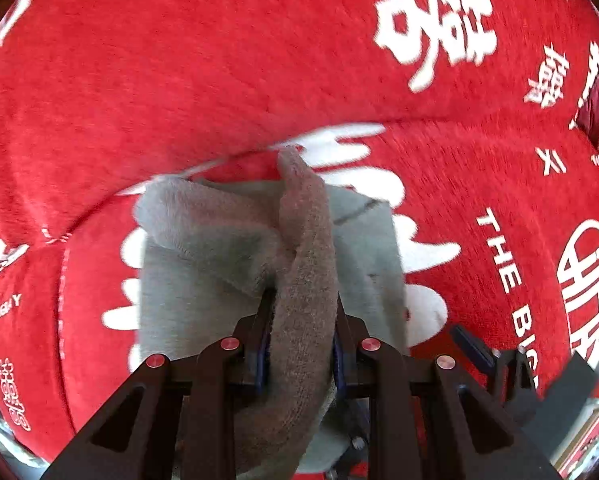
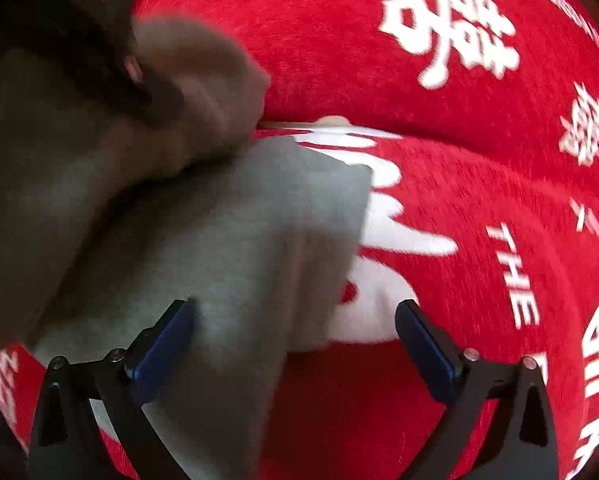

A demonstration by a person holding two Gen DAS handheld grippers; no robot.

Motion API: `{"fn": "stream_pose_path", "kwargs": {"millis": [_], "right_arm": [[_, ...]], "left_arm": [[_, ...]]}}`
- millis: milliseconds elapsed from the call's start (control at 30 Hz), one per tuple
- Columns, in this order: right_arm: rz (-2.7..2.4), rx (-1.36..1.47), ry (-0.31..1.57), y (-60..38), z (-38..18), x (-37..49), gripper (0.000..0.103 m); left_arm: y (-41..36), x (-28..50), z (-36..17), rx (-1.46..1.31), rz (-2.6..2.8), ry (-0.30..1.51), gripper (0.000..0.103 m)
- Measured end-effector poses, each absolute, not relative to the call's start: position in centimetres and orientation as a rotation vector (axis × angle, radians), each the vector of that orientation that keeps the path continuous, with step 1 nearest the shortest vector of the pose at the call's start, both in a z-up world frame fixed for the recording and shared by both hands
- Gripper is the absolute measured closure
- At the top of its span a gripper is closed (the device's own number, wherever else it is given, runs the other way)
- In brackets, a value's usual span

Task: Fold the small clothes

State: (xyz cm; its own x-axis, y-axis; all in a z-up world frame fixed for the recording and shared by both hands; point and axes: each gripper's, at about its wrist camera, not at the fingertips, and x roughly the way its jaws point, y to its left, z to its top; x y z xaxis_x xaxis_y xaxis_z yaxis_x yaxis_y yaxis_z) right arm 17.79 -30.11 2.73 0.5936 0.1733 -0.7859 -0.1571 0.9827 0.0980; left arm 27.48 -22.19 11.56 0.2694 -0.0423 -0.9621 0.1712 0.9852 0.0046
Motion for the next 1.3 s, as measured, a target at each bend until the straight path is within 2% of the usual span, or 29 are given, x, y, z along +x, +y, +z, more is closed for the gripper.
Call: {"fn": "stream_pose_path", "kwargs": {"millis": [133,200,233,267,300,500,533,567,600,667,800,967,1067,1300], "right_arm": [[0.182,0.097,0.921,-32.9,2.1,16.4,0.002],[0.195,0.114,0.915,-33.7,2.2,15.8,0.002],[0.198,0.112,0.916,-33.9,2.3,15.5,0.002],[0.200,0.103,0.914,-34.0,2.4,15.2,0.002],[0.203,0.094,0.912,-34.0,2.6,14.9,0.002],[0.215,0.081,0.891,-34.7,4.1,12.3,0.002],[0.221,0.100,0.883,-34.9,4.5,11.8,0.002],[0.225,0.118,0.876,-35.2,4.8,11.5,0.002],[0.234,0.138,0.870,-35.4,5.3,11.3,0.002],[0.252,0.166,0.854,-35.3,6.0,11.1,0.002],[0.278,0.162,0.815,-34.0,7.9,10.8,0.002],[0.337,0.087,0.733,-30.6,10.8,10.9,0.002],[0.295,0.030,0.764,-28.8,10.9,12.5,0.002],[0.288,0.111,0.930,-27.8,8.4,16.2,0.005]], "left_arm": [[-25.0,27.0,8.8,0.133,-0.218,1.332,0.078],[-25.9,26.8,7.9,0.160,-0.227,1.340,0.075],[-26.4,26.5,8.0,0.195,-0.223,1.325,0.064],[-26.7,26.3,8.4,0.211,-0.248,1.327,0.045],[-26.8,26.1,9.0,0.204,-0.271,1.326,0.037],[-22.0,24.6,15.6,-0.003,-0.360,1.227,0.035],[-20.1,23.9,16.6,-0.051,-0.357,1.202,0.024],[-18.8,23.8,16.8,-0.069,-0.332,1.187,0.008],[-16.8,23.1,16.9,-0.083,-0.271,1.157,0.005],[-13.9,21.8,16.3,-0.087,-0.183,1.119,0.005],[-9.0,19.4,12.6,-0.063,-0.056,1.170,0.005],[-6.9,16.4,10.5,-0.081,-0.080,1.168,0.005],[-6.8,14.1,10.3,-0.084,-0.196,1.145,0.005],[-10.9,10.5,8.0,0.231,-0.229,1.066,0.005]]}}
